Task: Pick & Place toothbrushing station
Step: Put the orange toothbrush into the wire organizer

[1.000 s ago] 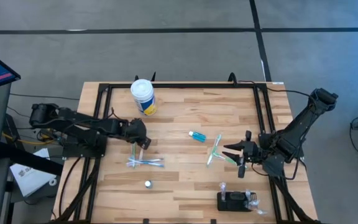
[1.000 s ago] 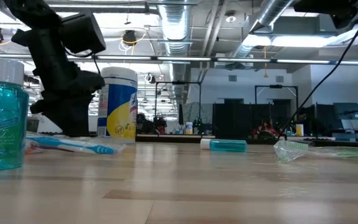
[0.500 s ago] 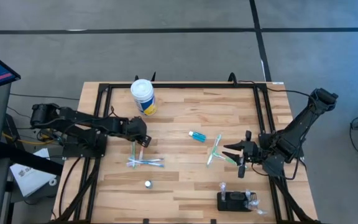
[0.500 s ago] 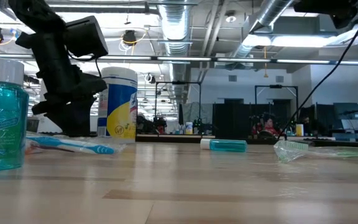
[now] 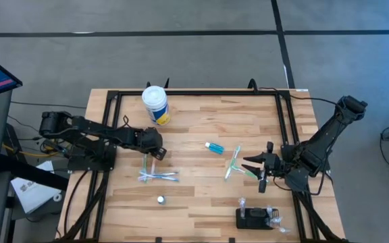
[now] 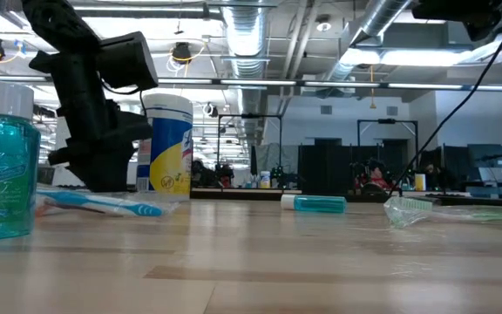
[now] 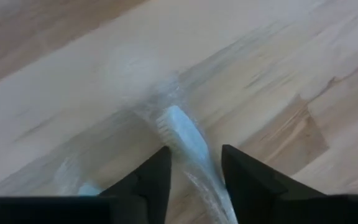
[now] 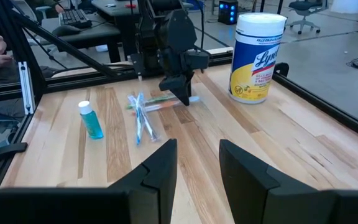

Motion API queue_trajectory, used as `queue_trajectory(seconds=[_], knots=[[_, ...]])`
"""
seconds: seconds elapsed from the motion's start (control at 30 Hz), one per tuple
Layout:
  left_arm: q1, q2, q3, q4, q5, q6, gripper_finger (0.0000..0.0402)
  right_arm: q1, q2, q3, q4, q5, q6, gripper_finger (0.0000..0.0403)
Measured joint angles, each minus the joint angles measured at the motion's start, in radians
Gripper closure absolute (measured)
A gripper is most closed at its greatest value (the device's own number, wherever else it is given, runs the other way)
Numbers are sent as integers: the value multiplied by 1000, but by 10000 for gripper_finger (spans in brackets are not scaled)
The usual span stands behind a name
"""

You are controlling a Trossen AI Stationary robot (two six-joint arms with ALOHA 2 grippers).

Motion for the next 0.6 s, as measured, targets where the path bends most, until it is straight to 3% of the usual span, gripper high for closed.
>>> queue_trajectory(seconds=[0.27,0.6], knots=[[-1,0,-2,-8,-3,14,386,-1,0,0,0,0,0,292],[-4,0,-2,91,-11,48,395,0,0,0,-1,0,0,292]])
